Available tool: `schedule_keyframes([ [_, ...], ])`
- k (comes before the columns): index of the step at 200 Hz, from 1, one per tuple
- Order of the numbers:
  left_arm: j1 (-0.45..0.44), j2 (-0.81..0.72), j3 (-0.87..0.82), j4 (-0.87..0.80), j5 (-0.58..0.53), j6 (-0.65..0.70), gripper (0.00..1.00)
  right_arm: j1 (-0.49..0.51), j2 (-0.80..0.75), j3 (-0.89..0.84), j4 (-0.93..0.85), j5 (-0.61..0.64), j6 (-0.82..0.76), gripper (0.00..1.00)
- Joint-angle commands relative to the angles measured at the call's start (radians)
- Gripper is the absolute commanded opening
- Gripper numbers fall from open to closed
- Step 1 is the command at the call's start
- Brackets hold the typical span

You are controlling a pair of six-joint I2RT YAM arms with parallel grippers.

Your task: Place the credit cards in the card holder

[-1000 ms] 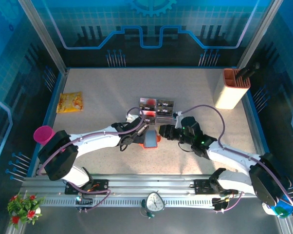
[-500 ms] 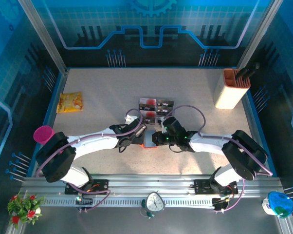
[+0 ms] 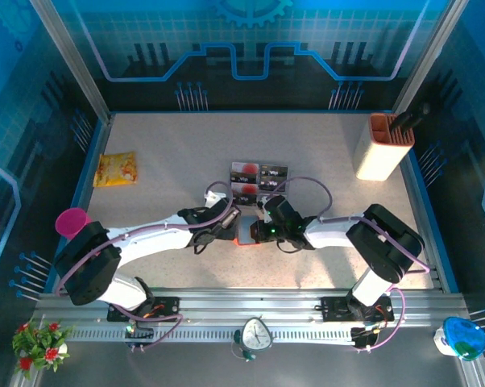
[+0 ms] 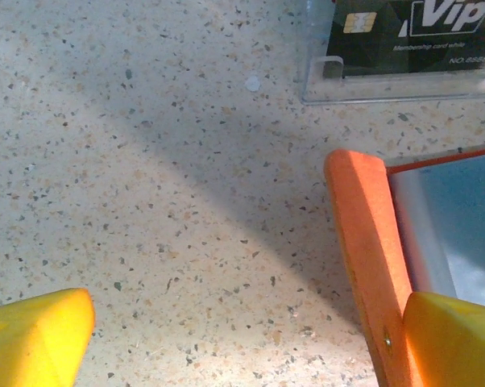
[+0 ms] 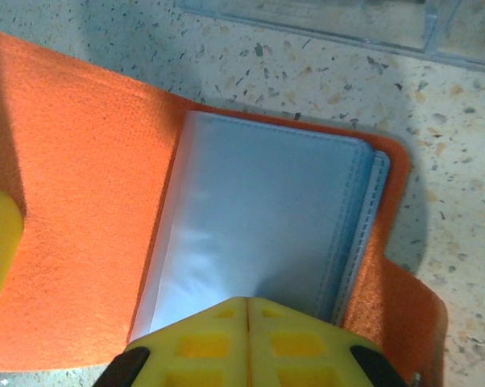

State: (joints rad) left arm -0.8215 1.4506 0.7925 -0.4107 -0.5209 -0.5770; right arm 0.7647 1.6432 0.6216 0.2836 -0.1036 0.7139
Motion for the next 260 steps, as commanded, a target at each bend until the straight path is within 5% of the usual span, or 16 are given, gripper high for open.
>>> schedule_keyframes([
  [1,-0.007,-0.011,-0.008,-0.065,-0.064,-0.038,0.99,-0.005,0.01,-0.043,0.024,0.03,0.011,0.08],
  [116,-0.004,0.184,0.056,-0.181,-0.121,-0.126,0.99,0.023,-0.002,-0.111,0.079,0.035,0.061,0.07],
  [197,-0.004,-0.079,0.176,-0.115,0.107,-0.105,0.99,0.04,0.001,-0.117,0.095,0.039,0.078,0.07],
  [260,-0.005,-0.153,0.136,0.19,0.362,-0.268,0.99,0.054,0.004,-0.117,0.1,0.052,0.09,0.07],
])
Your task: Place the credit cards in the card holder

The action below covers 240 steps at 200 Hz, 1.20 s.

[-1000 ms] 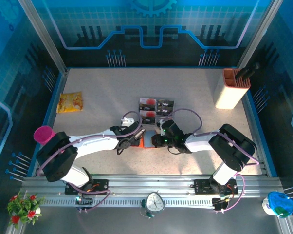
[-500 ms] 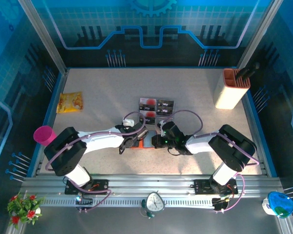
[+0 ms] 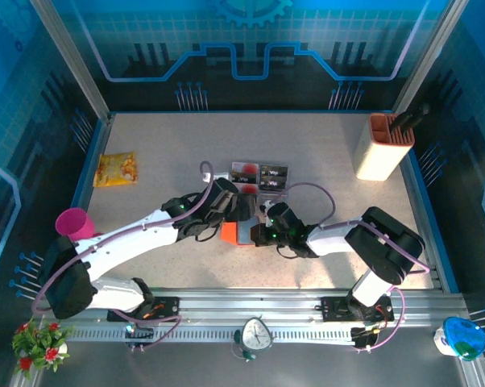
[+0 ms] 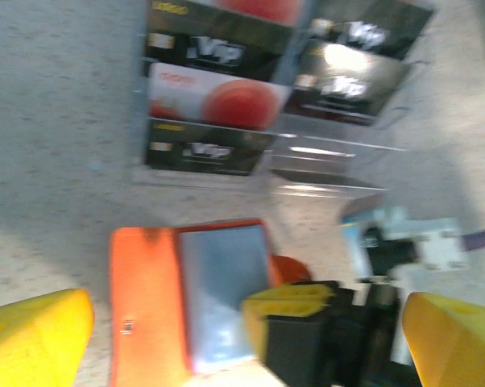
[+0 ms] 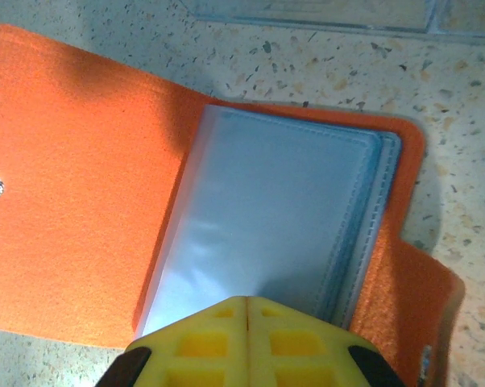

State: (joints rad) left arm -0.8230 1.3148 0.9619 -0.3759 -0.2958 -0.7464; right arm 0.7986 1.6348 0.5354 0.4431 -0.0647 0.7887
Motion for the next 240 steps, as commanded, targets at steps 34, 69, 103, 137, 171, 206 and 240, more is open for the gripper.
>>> schedule_keyframes([
  [34,0.0,-0.006,-0.156,0.32,0.179,-0.203,0.99,0.025,0.009,-0.039,-0.053,0.017,0.024,0.07],
  [69,0.019,0.004,-0.292,0.431,0.178,-0.284,0.99,0.027,-0.003,-0.053,-0.048,0.025,0.034,0.07],
  [103,0.063,0.006,-0.377,0.45,0.172,-0.297,0.99,0.031,-0.01,-0.066,-0.04,0.026,0.047,0.06],
  [137,0.086,0.039,-0.392,0.421,0.164,-0.239,0.99,0.036,-0.035,-0.068,-0.038,0.022,0.065,0.06],
  [171,0.088,0.075,-0.391,0.402,0.155,-0.166,0.99,0.034,-0.103,-0.042,-0.101,0.05,0.052,0.12],
  [206,0.089,0.084,-0.397,0.394,0.15,-0.132,0.99,0.005,-0.151,-0.006,-0.167,0.064,0.017,0.13],
  [240,0.09,0.083,-0.405,0.394,0.15,-0.124,0.99,-0.034,-0.141,0.02,-0.199,0.052,-0.005,0.13],
])
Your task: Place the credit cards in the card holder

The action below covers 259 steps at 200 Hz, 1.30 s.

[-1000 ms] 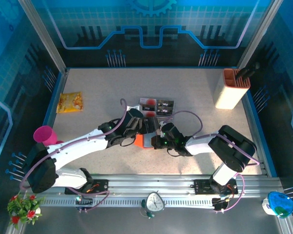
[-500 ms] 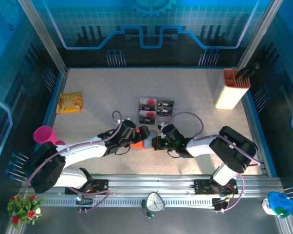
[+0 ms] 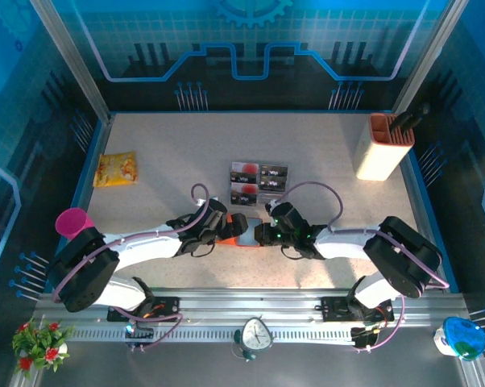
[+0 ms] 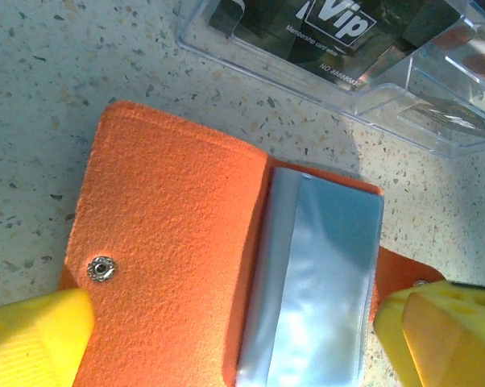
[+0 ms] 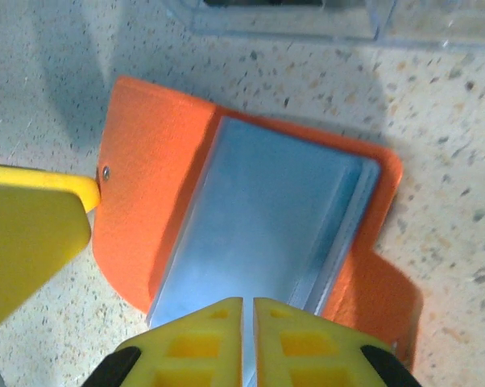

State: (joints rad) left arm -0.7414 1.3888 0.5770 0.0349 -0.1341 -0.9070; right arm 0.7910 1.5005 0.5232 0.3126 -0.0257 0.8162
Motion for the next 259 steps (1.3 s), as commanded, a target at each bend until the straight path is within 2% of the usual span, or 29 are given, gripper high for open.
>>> schedule_keyframes([
  [1,0.008,0.009,-0.02,-0.016,-0.012,0.037,0.99,-0.027,-0.007,0.033,-0.069,0.013,-0.032,0.13],
  [115,0.004,0.012,-0.043,-0.041,-0.033,0.08,0.99,-0.07,0.006,-0.05,-0.049,0.0,-0.021,0.09],
  [180,-0.015,0.05,-0.023,-0.078,-0.075,0.132,0.99,-0.074,-0.034,0.012,-0.05,-0.052,-0.058,0.08],
  [225,-0.026,0.065,-0.007,-0.092,-0.087,0.14,0.99,-0.075,-0.009,0.065,-0.069,-0.071,-0.078,0.08],
  [259,-0.026,0.004,0.04,-0.177,-0.101,0.143,0.99,-0.072,0.007,0.074,-0.065,-0.072,-0.078,0.08],
])
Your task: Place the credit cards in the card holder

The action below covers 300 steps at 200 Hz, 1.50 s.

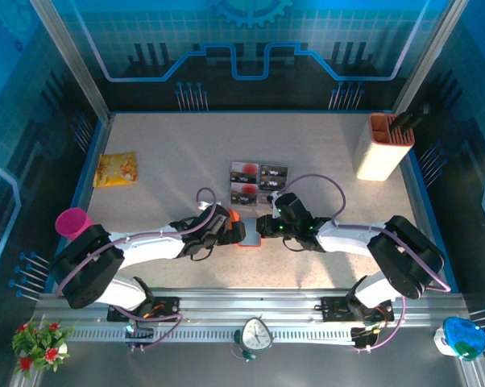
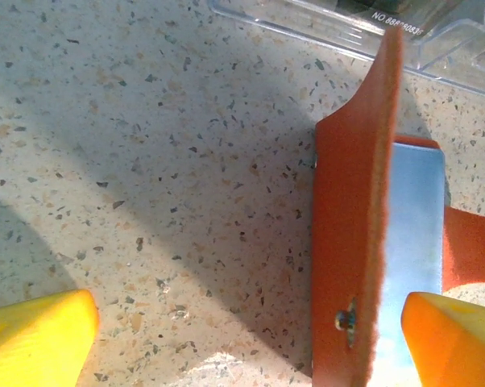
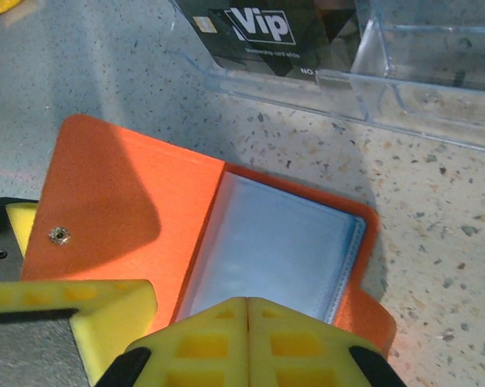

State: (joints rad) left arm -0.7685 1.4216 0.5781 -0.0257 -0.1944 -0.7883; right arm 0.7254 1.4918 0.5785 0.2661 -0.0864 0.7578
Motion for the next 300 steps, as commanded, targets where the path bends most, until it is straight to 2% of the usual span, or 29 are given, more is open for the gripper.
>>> schedule_keyframes([
  [1,0.0,-0.032,0.042,-0.12,-0.041,0.024,0.99,-0.007,0.016,0.019,-0.019,-0.012,-0.02,0.08],
  [34,0.001,-0.159,0.115,-0.179,-0.036,0.029,0.99,-0.006,0.021,0.006,-0.007,-0.007,-0.016,0.08],
  [56,0.001,-0.192,0.157,-0.146,0.017,0.014,0.99,-0.006,0.025,-0.001,-0.001,-0.006,-0.01,0.07],
  [99,0.001,-0.128,0.184,0.021,0.157,-0.056,0.99,-0.006,0.029,-0.018,0.025,0.0,-0.002,0.07],
  [134,0.001,-0.066,0.153,0.113,0.197,-0.087,0.99,-0.007,0.022,-0.03,0.03,0.004,-0.001,0.07],
  [211,0.004,-0.057,0.043,0.074,0.105,-0.079,0.99,-0.006,0.044,-0.043,0.062,-0.006,0.01,0.07],
  [276,0.004,-0.027,0.053,-0.059,-0.007,-0.026,0.99,-0.003,0.05,-0.036,0.061,-0.009,0.014,0.06],
  [300,0.004,-0.004,0.063,-0.077,-0.014,-0.009,0.99,-0.002,0.056,-0.028,0.059,-0.01,0.012,0.06],
])
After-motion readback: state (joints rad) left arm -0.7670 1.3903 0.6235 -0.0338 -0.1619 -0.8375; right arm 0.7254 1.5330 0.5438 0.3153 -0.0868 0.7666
